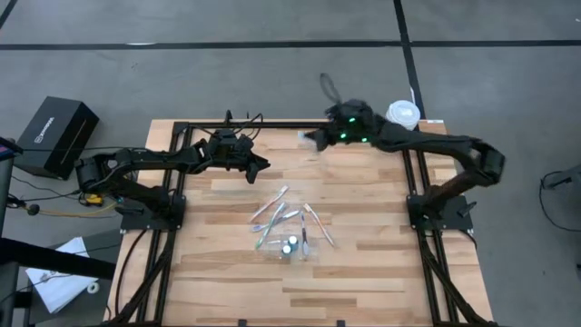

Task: Pick & Place toothbrushing station
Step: Put the green toothbrush into the transparent organizer

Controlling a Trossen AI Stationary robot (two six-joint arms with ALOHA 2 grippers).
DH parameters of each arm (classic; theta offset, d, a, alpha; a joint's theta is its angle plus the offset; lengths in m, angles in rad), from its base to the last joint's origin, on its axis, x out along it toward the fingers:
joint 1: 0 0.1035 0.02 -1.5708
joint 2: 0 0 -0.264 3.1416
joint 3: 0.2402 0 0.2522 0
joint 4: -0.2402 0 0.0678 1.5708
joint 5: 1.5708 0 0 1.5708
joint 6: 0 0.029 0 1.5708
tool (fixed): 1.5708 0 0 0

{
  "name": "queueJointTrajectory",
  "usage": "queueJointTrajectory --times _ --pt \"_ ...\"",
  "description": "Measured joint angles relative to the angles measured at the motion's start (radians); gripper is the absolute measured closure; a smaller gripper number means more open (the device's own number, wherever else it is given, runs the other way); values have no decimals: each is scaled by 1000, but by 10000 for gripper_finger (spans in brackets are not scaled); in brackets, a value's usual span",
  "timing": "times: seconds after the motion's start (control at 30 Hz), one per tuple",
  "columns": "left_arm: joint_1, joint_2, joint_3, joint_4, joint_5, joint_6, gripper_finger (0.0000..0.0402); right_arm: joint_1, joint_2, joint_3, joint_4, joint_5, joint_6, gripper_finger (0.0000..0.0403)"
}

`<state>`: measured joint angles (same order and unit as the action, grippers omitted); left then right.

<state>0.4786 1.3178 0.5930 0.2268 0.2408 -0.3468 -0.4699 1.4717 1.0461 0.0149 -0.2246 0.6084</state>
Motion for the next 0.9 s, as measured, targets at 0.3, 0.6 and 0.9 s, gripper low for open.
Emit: queueJointTrajectory --times 0.3,0.6,0.9 --pt "0 0 0 21 0 -29 297 226 -363 -51 154 394 -118 403" --pt "-8 0 0 29 2 -50 297 758 -568 -253 223 1044 -54 403" --pt "-10 0 0 45 116 -14 297 1237 -294 -331 602 1788 -2 403"
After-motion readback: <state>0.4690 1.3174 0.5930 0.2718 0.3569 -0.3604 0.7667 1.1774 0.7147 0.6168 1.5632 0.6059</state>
